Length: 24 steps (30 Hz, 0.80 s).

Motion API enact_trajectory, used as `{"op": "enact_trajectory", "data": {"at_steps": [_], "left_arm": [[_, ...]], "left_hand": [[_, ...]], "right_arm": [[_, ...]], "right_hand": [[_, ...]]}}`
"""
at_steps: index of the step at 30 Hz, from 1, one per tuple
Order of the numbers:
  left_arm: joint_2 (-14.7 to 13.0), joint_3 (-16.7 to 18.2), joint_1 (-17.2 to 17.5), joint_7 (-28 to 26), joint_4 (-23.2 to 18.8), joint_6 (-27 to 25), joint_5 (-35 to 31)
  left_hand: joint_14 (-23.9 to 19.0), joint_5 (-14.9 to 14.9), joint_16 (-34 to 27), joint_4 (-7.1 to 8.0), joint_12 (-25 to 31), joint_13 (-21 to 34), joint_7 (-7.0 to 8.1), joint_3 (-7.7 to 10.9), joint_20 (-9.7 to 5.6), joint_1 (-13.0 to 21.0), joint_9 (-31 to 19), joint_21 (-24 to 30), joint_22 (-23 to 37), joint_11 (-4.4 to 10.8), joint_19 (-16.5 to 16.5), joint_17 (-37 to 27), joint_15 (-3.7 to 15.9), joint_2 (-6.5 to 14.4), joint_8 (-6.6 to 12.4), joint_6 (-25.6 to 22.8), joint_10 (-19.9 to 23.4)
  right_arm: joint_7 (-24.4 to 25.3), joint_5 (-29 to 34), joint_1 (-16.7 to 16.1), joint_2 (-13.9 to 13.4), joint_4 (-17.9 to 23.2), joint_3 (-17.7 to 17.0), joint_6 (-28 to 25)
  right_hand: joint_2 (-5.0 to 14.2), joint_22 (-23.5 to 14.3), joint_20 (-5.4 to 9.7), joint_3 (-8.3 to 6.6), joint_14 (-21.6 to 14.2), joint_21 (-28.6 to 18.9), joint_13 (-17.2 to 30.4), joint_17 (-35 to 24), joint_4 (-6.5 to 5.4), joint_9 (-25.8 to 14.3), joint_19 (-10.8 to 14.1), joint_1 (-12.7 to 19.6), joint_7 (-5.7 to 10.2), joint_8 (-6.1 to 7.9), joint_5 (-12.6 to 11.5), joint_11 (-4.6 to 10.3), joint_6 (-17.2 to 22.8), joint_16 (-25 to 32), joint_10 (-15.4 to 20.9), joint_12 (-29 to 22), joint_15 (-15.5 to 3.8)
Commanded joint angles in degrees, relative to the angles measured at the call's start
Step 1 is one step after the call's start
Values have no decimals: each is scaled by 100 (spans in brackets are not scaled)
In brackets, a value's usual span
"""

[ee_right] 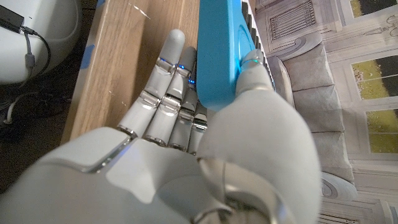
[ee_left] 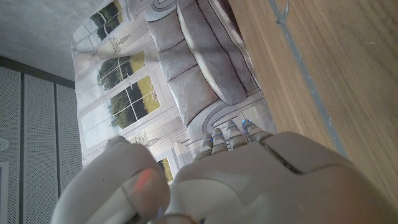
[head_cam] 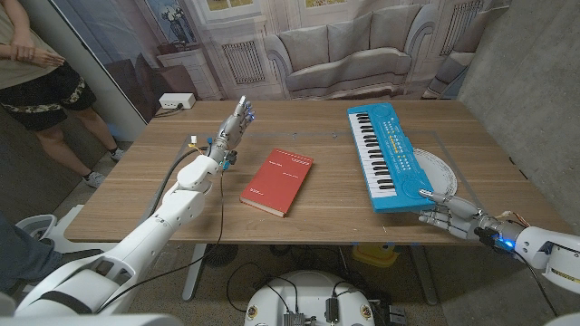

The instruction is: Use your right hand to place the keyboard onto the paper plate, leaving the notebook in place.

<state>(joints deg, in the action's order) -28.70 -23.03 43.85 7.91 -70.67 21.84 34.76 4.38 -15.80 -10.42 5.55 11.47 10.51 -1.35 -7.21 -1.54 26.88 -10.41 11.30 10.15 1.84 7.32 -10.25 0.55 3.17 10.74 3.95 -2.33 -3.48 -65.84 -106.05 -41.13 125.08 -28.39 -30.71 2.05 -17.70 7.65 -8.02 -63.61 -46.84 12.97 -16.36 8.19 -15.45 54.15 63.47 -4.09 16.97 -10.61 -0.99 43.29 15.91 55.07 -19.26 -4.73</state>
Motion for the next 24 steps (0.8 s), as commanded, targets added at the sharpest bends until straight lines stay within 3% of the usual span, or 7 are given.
{"op": "enact_trajectory", "data": {"at_steps": [1, 24], "left_arm": [[54, -58, -58, 39, 35, -6, -24], [202, -120, -256, 156, 373, 18, -15]], "left_hand": [[40, -5, -34, 1, 4, 24, 9, -29, -8, 31, -19, 10, 17, 15, 52, -19, -4, 1, 41, 2, -57], [49, -6, -32, -2, 2, 24, 7, -51, 18, 44, -18, 11, 16, 18, 49, -19, -1, 11, 39, 9, -67]], "right_arm": [[45, 42, -213, 216, 49, -164, 16], [177, -68, -378, 461, 12, -302, 5]], "right_hand": [[656, -8, 522, -179, -681, -43, 12, -49, -138, -53, -38, 647, 1010, 38, 2, 861, 1303, 25, 891, 15, -817], [656, -10, 522, -182, -683, -115, 20, -68, -141, -68, -76, 647, 1011, 11, 1, 864, 1302, 27, 893, 21, -815]]}}
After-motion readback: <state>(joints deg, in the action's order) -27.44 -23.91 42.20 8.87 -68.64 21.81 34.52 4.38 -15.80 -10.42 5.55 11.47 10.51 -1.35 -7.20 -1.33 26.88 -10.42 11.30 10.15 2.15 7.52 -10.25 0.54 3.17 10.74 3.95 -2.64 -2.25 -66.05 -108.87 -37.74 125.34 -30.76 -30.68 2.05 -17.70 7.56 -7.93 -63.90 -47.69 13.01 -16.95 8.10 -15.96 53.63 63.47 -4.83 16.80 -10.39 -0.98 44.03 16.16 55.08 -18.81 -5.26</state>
